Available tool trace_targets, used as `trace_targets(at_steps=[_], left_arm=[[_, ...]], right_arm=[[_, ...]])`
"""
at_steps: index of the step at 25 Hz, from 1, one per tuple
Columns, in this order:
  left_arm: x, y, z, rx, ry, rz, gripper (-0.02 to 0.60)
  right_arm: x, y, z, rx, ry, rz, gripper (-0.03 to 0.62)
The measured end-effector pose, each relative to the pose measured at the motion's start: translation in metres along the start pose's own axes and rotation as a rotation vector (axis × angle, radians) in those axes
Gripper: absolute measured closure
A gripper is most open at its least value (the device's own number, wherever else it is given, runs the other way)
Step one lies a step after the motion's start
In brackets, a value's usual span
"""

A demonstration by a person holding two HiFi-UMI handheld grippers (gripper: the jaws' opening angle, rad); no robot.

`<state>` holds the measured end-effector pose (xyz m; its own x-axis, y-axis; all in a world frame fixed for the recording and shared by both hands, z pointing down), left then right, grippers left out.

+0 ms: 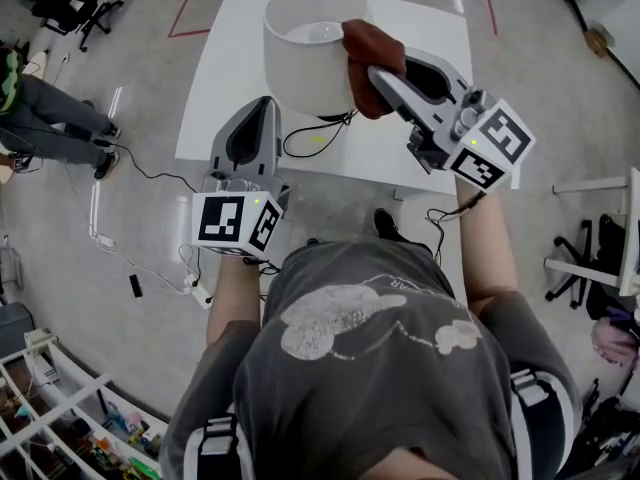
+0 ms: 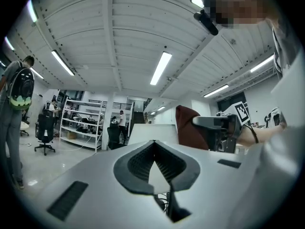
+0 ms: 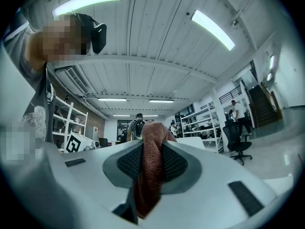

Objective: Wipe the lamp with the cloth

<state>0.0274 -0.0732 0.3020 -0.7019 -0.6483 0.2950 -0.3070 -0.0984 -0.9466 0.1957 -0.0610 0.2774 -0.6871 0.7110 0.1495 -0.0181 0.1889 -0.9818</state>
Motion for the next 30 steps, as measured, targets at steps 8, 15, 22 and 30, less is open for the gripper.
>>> trace_targets(at_steps=[8,15,22,30], left_arm=[[0.010,-0.001,-0.001,0.046,-0.101,-0.046,0.574],[0.014,-0.012,0.010,0.106,-0.170,-0.076,0.574],[0.021,-0.035,-0.016,0.151,-0.149,-0.125,0.574],[0.005,-0.043,-0.021,0.175,-0.063,-0.109,0.574]], right_arm=[[0.017,-0.032,0.018,0.092,-0.068,0.019,0.508],[0.024,-0.072,0.012,0.185,-0.157,0.069,0.508],[0.064,-0.121,-0.005,0.280,-0.190,0.149,0.508],[0.070,-0.129,-0.026,0.222,-0.140,0.236,0.508]])
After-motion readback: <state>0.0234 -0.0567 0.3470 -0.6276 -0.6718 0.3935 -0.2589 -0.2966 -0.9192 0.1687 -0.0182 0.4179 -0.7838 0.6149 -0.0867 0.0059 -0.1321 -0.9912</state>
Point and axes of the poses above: the fingertips, and each gripper's own axes: z forward along the fingers, x to its left, y out of its top, the point moved 2 cm from there along -z, backward along the fingers, and after that the axes turned 13 degrees about -z, right-handed, at the moved point
